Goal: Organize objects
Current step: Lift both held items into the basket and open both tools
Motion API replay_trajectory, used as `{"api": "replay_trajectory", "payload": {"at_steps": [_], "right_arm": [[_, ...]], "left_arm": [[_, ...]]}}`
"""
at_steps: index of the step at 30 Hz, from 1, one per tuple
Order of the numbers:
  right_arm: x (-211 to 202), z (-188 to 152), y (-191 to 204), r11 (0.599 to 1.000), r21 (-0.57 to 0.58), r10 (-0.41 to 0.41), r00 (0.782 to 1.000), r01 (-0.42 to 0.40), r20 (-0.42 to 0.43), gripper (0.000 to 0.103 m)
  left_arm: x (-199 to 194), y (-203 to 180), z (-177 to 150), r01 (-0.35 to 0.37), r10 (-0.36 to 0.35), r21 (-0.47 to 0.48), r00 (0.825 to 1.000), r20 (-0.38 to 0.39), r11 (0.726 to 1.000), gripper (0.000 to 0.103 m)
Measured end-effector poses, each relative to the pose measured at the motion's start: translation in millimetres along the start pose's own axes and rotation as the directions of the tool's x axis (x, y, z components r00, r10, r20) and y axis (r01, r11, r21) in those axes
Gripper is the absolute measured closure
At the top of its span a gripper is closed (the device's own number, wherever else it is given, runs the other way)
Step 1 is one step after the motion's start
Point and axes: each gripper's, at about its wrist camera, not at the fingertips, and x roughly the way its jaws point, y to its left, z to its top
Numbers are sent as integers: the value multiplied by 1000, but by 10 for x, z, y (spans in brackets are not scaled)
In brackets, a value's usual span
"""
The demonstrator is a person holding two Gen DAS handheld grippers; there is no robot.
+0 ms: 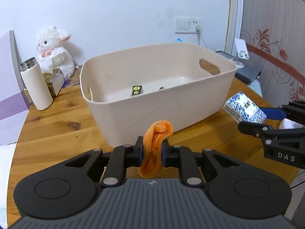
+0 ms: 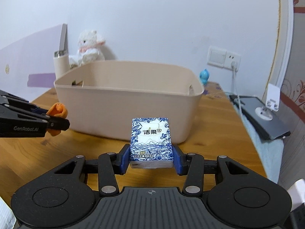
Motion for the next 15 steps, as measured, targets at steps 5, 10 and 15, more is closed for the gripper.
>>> {"api": "replay_trajectory", "payload": {"at_steps": [5, 10, 15], "right_arm": [[-136, 124, -79, 1000, 17, -13, 998, 12, 60, 60], [-231, 278, -115, 999, 23, -27, 993, 24, 118, 60], [-243, 478, -135, 999, 34, -34, 985, 28, 170, 60]], "left_arm": [[-137, 11, 114, -4, 4, -3, 999, 41, 1000, 83], [-249, 66, 290, -11, 12, -12, 996, 89, 1000, 83], [-314, 101, 495, -24, 26, -17, 991, 133, 1000, 83]]}}
